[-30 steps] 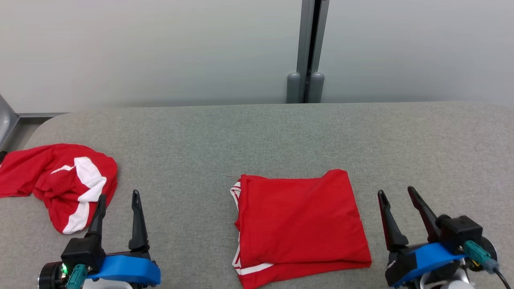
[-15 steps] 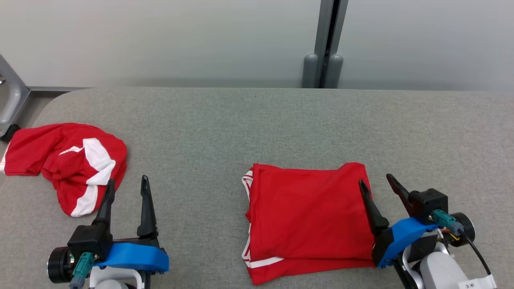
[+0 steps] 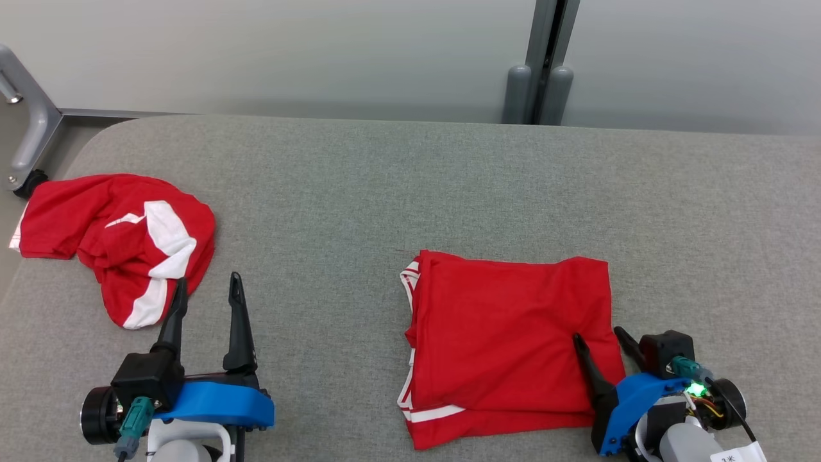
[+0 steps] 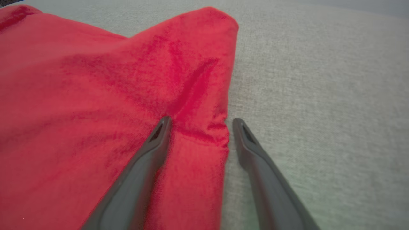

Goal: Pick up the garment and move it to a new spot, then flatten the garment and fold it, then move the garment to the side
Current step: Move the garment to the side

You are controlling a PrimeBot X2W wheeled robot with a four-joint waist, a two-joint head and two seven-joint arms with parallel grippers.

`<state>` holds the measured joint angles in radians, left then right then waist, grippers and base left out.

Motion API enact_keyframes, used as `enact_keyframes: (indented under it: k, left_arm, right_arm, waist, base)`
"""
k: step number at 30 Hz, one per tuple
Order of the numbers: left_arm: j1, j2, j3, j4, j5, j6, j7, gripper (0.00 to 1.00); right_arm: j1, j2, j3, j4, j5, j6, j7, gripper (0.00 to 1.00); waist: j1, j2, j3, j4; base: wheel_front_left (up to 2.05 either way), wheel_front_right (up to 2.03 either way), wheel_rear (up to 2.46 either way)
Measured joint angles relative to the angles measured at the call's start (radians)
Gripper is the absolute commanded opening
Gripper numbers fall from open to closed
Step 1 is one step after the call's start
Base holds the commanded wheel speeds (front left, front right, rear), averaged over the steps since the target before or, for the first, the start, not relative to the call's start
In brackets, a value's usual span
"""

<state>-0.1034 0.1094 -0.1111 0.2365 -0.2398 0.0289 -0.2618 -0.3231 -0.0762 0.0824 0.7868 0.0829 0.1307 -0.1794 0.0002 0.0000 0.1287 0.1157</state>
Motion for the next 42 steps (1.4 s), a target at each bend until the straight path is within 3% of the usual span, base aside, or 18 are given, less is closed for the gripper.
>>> enact_keyframes:
  k: [4, 5, 6, 7, 13, 25, 33, 42]
  left_arm:
    - [-0.001, -0.008, 0.007, 0.003, 0.007, -0.005, 0.000, 1.00]
    - [-0.002, -0.010, 0.008, 0.004, 0.010, -0.005, 0.000, 1.00]
    - [-0.002, -0.012, 0.010, 0.006, 0.012, -0.009, 0.000, 1.00]
    - [-0.003, -0.014, 0.012, 0.007, 0.012, -0.009, 0.000, 1.00]
    - [-0.023, -0.019, 0.021, 0.007, 0.024, -0.022, 0.000, 1.00]
    - [-0.121, -0.035, 0.019, -0.035, 0.051, -0.049, -0.001, 1.00]
    - [-0.190, -0.032, 0.030, -0.062, 0.076, -0.062, -0.001, 1.00]
    - [-0.238, -0.026, 0.030, -0.088, 0.100, -0.070, -0.001, 1.00]
  right_arm:
    - [-0.023, 0.005, 0.020, 0.056, 0.017, 0.000, -0.015, 0.99]
    - [-0.029, 0.004, 0.026, 0.067, 0.026, 0.000, -0.019, 0.36]
    - [-0.034, 0.005, 0.032, 0.072, 0.033, 0.000, -0.027, 0.04]
    - [-0.039, 0.006, 0.038, 0.076, 0.043, 0.000, -0.034, 0.00]
    - [-0.077, -0.002, 0.047, 0.079, 0.063, 0.001, -0.061, 0.00]
    - [-0.131, -0.154, -0.050, -0.046, 0.086, 0.000, -0.080, 0.00]
    - [-0.142, -0.211, -0.142, -0.149, 0.095, 0.000, -0.081, 0.00]
    - [-0.234, -0.238, -0.111, -0.248, 0.077, 0.000, -0.067, 0.00]
  waist:
    - [0.0000, 0.0000, 0.005, 0.003]
    - [0.0000, 0.0000, 0.006, 0.002]
    - [0.0000, 0.0000, 0.007, 0.001]
    - [0.0000, 0.0000, 0.008, -0.001]
    - [0.0000, 0.0000, 0.030, -0.027]
    - [-0.0001, 0.0000, 0.156, -0.121]
    - [0.0000, 0.0000, 0.258, -0.218]
    - [-0.0001, 0.0000, 0.318, -0.248]
  base:
    - [0.00, 0.00, 0.00]
    - [0.00, 0.00, 0.00]
    - [0.00, 0.00, 0.00]
    - [0.00, 0.00, 0.00]
    - [0.00, 0.00, 0.00]
    - [0.00, 0.00, 0.00]
    - [0.00, 0.00, 0.00]
    - [0.00, 0.00, 0.00]
